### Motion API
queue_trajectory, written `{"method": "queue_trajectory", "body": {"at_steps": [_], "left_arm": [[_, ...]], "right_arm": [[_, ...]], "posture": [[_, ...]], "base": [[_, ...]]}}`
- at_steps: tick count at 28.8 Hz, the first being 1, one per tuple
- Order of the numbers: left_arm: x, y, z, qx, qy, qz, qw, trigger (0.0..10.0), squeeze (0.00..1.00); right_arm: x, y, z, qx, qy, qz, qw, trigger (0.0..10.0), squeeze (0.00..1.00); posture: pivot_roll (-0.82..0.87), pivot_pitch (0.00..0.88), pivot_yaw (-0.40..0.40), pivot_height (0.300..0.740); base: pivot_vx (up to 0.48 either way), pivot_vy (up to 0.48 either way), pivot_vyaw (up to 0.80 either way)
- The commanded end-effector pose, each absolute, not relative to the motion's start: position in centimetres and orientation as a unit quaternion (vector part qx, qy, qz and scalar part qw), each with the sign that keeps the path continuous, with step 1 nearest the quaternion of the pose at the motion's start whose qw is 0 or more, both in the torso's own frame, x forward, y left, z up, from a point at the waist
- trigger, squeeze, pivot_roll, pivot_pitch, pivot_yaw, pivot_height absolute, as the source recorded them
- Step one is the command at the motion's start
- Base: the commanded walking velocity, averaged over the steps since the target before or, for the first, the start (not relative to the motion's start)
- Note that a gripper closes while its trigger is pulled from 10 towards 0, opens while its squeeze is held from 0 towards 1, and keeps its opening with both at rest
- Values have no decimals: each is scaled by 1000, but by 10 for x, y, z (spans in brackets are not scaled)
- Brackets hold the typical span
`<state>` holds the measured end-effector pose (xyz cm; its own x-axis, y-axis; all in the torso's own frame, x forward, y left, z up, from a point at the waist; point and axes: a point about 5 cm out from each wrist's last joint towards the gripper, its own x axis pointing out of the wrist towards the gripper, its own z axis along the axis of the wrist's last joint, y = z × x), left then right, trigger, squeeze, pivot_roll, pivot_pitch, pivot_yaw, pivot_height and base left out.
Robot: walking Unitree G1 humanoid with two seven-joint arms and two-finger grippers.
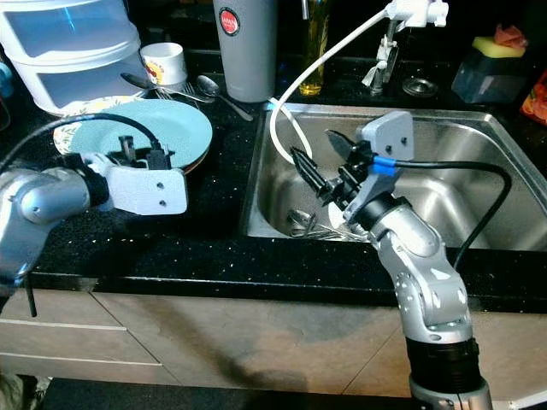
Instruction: Kitchen organization
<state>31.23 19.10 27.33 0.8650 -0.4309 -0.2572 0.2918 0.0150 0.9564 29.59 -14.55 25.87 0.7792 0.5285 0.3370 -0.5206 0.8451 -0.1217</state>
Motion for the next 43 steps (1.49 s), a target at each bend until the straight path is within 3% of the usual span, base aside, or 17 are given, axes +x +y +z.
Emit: {"method": "queue_trajectory", "body": {"at_steps": [1,7,8,27,28,29,30,31,32,35,36,37,38,41,43], "left_arm": [[309,196,273,664,-41,-259,700,10000,1000],[305,192,269,646,-41,-265,715,10000,1000],[305,192,267,642,-38,-265,718,10000,0],[325,216,237,678,36,-170,714,10000,0],[327,212,239,677,24,-168,716,8784,0],[327,212,239,677,24,-168,716,8784,0],[328,210,240,676,19,-167,717,7529,0],[329,208,241,676,13,-166,718,4706,0],[330,206,243,675,7,-166,719,0,0],[330,203,246,670,0,-170,722,0,0],[329,200,247,662,-3,-180,727,667,0],[326,196,247,652,-3,-195,732,3255,0],[321,191,245,639,-2,-222,737,10000,0],[297,167,241,569,-16,-350,744,10000,0],[296,167,242,568,-20,-353,743,10000,0]], "right_arm": [[296,-146,259,-9,-180,279,943,10000,0],[297,-145,259,-8,-181,281,943,10000,0],[297,-145,259,-8,-181,280,943,10000,0],[300,-144,259,-8,-181,282,942,10000,0],[300,-145,259,-9,-181,281,942,10000,0],[300,-145,259,-9,-181,281,942,10000,0],[300,-145,259,-9,-182,281,942,10000,0],[300,-145,259,-9,-182,281,942,10000,0],[300,-145,260,-9,-183,281,942,10000,0],[300,-146,260,-10,-183,280,942,10000,0],[300,-146,261,-11,-183,280,942,10000,0],[300,-147,261,-11,-183,279,943,10000,0],[300,-147,261,-12,-183,278,943,10000,0],[300,-148,261,-12,-183,277,943,10000,0],[300,-148,261,-13,-183,277,943,10000,0]], "posture": [[121,90,-5,740],[121,88,-6,740],[121,88,-6,740],[116,65,-6,740],[116,63,-7,740],[116,63,-7,740],[116,63,-7,740],[112,61,-6,740],[111,61,-8,740],[108,61,-7,740],[107,61,-7,740],[107,61,-7,740],[107,62,-7,740],[107,65,-10,740],[110,67,-12,740]], "base": [[0,0,0],[0,0,0],[0,0,0],[0,0,0],[0,0,0],[0,0,0],[0,0,0],[0,0,0],[0,0,0],[0,0,0],[0,0,0],[0,0,0],[0,0,0],[0,0,0],[0,0,0]]}}
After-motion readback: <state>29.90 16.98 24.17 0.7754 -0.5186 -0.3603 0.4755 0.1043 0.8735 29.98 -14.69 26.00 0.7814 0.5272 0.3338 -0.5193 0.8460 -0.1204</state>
